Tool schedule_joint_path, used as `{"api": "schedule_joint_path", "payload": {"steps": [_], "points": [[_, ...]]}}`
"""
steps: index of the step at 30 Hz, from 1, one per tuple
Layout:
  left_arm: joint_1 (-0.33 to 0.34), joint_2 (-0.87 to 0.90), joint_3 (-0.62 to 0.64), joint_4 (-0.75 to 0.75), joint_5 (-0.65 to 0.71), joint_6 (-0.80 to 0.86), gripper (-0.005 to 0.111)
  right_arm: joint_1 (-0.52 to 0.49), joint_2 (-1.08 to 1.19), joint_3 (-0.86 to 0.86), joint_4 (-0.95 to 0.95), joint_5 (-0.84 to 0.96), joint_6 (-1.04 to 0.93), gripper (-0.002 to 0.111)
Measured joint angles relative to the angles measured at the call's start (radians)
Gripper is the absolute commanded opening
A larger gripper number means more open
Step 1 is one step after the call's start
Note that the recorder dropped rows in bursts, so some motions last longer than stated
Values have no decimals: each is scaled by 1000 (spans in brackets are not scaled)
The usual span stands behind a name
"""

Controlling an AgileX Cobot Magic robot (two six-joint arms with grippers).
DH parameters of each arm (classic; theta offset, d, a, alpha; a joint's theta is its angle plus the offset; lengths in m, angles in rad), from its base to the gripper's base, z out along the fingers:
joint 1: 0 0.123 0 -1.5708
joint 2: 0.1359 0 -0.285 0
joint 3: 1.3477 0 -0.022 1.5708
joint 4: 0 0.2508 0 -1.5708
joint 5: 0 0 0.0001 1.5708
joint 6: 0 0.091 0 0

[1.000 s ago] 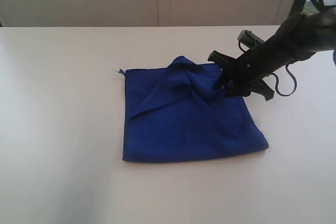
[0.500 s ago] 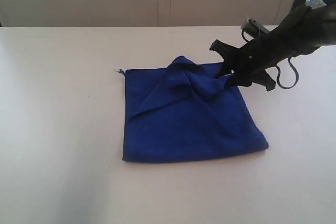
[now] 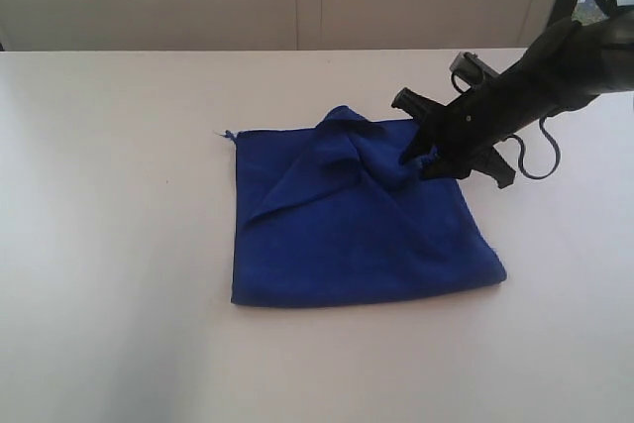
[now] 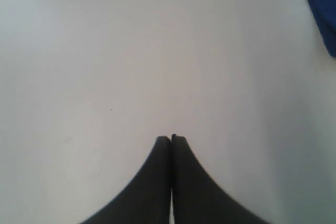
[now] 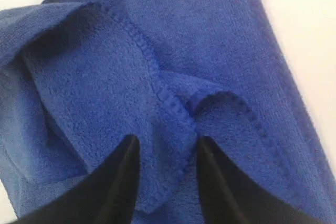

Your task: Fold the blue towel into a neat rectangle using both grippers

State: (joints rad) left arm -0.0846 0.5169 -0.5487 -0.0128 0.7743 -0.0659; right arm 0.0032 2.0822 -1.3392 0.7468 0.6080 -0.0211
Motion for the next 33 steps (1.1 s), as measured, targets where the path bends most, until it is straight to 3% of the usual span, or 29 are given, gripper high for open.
{"api": "schedule_joint_path", "payload": {"steps": [12, 33], "points": [[0, 0, 0, 0, 0, 0, 0, 0, 2, 0, 32, 45, 7, 36], [0, 0, 0, 0, 0, 0, 0, 0, -6, 0, 85, -110, -91, 36]]}}
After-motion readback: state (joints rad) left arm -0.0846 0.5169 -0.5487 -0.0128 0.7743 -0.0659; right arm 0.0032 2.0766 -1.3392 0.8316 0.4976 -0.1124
